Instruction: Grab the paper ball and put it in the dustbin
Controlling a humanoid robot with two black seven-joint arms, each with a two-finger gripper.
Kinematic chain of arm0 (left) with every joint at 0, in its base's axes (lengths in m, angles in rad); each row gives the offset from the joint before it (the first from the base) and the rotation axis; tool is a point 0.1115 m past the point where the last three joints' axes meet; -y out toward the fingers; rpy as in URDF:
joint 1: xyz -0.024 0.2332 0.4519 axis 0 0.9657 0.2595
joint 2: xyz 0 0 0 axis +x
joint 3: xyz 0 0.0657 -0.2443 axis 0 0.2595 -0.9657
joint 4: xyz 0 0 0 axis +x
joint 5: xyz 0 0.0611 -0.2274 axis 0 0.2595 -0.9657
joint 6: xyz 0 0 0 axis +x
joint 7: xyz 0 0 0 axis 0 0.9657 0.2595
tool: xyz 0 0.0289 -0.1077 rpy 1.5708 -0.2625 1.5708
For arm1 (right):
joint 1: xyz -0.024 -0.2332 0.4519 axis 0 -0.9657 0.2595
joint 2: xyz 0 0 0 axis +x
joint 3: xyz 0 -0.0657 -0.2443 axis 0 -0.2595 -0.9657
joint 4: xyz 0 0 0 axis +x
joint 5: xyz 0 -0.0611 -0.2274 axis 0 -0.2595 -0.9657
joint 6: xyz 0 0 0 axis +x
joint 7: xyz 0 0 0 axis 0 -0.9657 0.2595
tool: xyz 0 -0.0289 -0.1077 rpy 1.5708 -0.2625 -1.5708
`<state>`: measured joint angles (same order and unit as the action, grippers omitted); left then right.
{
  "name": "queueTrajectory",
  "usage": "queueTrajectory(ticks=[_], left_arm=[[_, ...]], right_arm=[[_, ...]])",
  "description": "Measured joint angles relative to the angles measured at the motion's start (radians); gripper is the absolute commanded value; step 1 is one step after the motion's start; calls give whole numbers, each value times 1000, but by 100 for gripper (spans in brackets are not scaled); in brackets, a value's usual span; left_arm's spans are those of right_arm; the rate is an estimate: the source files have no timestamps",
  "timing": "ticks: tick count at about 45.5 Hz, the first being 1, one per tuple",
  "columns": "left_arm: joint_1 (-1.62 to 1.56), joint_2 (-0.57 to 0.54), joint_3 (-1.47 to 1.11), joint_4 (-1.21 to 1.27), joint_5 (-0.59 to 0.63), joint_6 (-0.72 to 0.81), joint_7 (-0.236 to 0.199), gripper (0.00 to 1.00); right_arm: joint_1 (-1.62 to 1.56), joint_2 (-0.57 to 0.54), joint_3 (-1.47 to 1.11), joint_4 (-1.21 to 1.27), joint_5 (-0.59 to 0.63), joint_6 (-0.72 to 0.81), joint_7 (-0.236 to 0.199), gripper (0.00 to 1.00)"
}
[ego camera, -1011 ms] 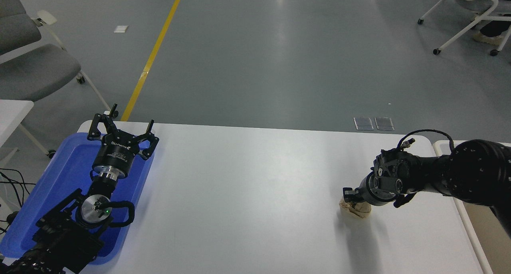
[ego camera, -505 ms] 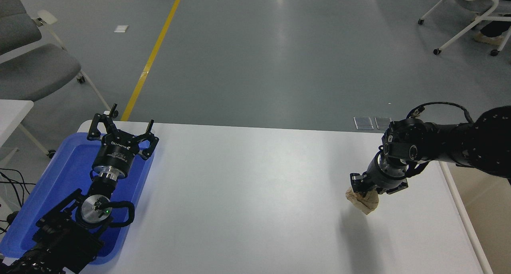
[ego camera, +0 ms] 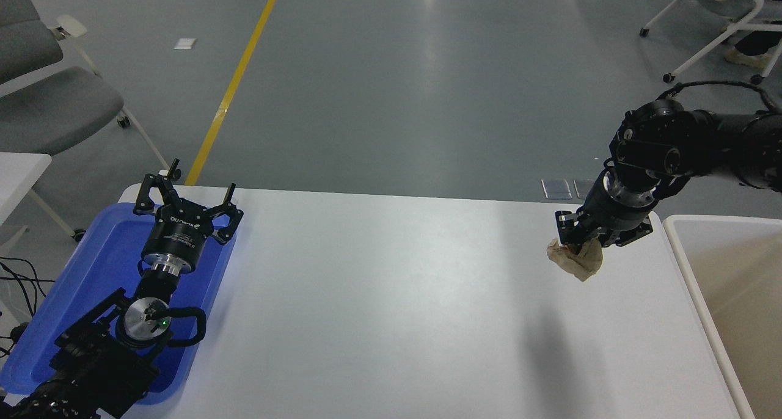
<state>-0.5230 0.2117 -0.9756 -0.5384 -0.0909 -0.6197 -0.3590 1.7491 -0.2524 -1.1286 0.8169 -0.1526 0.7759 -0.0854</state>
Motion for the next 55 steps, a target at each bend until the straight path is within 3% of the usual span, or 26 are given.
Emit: queueTrajectory(ticks=[27,55], left_arm=[[0,0,0,0,1,0,0,100],[0,0,0,0,0,0,0,100]], right_arm=[[250,-58,-75,46,-19,9,1,0],[254,-149,-90,61,-55,10,1,0]])
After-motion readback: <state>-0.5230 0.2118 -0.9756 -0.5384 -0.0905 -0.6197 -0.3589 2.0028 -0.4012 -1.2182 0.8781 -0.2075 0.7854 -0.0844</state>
